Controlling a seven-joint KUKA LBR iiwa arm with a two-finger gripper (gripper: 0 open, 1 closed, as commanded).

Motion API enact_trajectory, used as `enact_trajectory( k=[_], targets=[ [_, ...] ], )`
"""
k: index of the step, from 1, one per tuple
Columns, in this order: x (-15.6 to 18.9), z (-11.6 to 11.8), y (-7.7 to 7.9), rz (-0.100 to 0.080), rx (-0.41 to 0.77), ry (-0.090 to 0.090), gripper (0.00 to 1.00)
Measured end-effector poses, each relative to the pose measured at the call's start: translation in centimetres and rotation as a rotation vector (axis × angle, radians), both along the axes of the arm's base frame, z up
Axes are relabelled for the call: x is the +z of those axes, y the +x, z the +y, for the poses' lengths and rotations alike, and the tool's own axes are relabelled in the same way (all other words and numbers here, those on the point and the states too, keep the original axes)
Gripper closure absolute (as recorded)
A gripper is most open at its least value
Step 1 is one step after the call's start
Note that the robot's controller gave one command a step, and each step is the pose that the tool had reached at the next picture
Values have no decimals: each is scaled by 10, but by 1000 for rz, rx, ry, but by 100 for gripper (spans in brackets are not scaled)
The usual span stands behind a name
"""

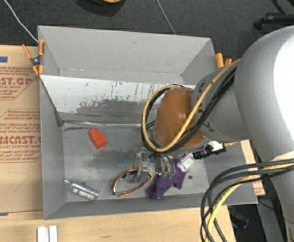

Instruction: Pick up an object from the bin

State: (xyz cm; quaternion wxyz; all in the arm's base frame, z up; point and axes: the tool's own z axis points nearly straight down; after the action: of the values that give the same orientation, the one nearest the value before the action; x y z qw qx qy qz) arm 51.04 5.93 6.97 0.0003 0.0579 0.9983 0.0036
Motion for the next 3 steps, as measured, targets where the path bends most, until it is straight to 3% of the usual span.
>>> enact_trajectory(
  k=[1,2,3],
  targets=[
    [86,6,-3,-7,-46,3,100],
    [44,-7,10,0,-30,-1,0],
    [44,-7,10,0,-30,-1,0]
  ],
)
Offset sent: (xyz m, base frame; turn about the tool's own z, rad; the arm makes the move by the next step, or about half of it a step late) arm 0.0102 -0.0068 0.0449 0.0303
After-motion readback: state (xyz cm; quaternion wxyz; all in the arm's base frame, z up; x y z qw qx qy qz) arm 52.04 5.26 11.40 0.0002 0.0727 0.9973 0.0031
